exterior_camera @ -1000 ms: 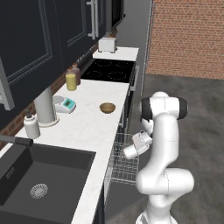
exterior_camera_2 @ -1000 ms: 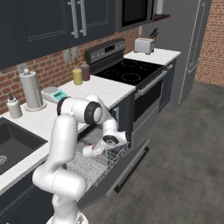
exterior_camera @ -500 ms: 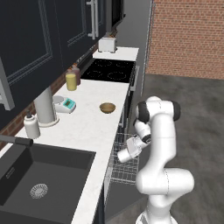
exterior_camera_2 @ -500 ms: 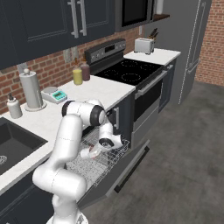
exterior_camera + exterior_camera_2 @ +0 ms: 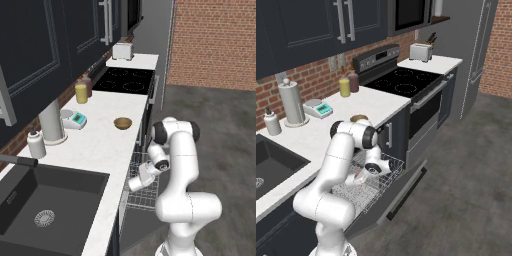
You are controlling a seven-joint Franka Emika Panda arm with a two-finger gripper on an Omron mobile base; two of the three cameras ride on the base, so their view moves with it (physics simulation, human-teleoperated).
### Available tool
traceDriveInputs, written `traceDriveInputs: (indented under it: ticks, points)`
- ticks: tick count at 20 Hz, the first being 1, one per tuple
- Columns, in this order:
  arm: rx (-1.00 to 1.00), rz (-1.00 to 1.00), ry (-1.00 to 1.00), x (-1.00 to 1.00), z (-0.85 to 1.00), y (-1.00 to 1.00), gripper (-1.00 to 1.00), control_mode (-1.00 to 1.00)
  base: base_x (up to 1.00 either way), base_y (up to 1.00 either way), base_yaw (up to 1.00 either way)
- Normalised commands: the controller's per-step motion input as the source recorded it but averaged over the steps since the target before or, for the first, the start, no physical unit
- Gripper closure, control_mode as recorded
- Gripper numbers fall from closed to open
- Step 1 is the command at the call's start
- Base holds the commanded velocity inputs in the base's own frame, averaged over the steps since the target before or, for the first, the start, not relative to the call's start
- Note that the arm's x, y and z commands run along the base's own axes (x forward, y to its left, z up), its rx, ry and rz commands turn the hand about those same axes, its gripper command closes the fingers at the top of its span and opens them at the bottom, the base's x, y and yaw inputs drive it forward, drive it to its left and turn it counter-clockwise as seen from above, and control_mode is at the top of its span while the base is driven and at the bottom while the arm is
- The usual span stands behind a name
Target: Pick up the cup and bowl from the counter, place them in the dishwasher, and close the dishwasher door.
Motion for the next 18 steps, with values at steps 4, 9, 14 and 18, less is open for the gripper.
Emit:
traceDriveInputs:
  ticks: [4, 9, 14, 18]
  points:
    - [0.00, 0.00, 0.00, 0.00, -0.25, 0.00, 1.00, -1.00, 0.00, 0.00, 0.00]
    - [0.01, 0.00, -0.01, 0.00, -0.11, 0.03, 1.00, -1.00, 0.00, 0.00, 0.00]
    - [0.00, 0.00, -0.02, 0.00, -0.01, 0.03, 1.00, -1.00, 0.00, 0.00, 0.00]
    - [0.00, 0.00, 0.00, 0.00, 0.00, 0.01, -1.00, -1.00, 0.00, 0.00, 0.00]
